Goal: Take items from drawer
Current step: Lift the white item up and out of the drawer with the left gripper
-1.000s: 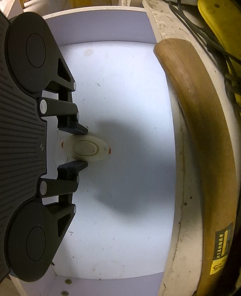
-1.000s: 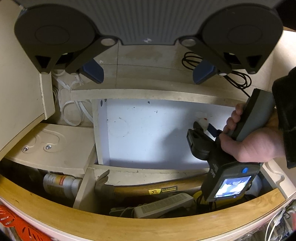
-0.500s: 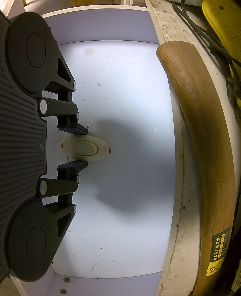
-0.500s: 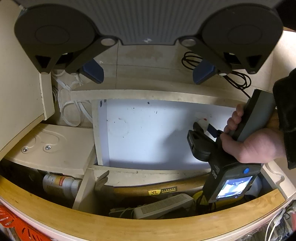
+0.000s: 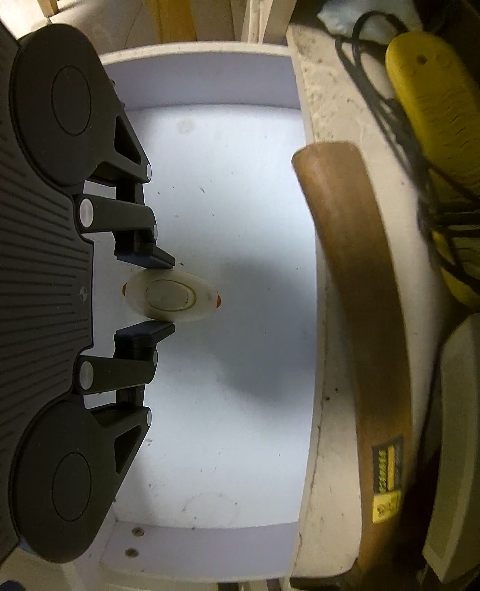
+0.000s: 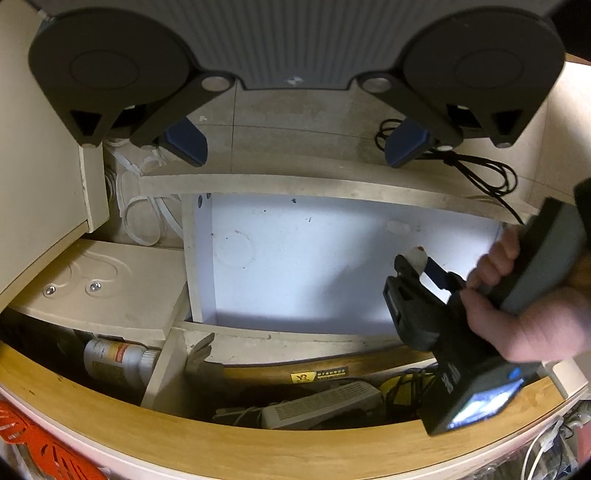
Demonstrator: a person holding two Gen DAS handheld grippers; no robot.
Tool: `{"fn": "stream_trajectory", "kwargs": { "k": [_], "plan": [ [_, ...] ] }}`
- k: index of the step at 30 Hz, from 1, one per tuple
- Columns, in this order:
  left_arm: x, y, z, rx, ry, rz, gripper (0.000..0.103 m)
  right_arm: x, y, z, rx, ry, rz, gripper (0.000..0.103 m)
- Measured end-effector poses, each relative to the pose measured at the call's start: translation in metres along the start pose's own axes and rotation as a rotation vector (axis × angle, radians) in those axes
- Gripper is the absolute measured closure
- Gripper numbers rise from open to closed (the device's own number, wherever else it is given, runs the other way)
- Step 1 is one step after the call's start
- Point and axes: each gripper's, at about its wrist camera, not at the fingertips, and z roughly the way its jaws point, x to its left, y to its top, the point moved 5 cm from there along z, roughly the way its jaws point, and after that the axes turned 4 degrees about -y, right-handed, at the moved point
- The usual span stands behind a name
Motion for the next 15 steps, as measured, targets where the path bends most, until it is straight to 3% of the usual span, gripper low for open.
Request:
{"fn": "stream_trajectory", "kwargs": {
  "k": [15],
  "plan": [
    [-0.005, 0.039, -0.089, 0.002, -0.005, -0.001, 0.073, 0.01, 0.008, -0.014, -0.034, 0.022, -0.022, 0.0]
  ]
}}
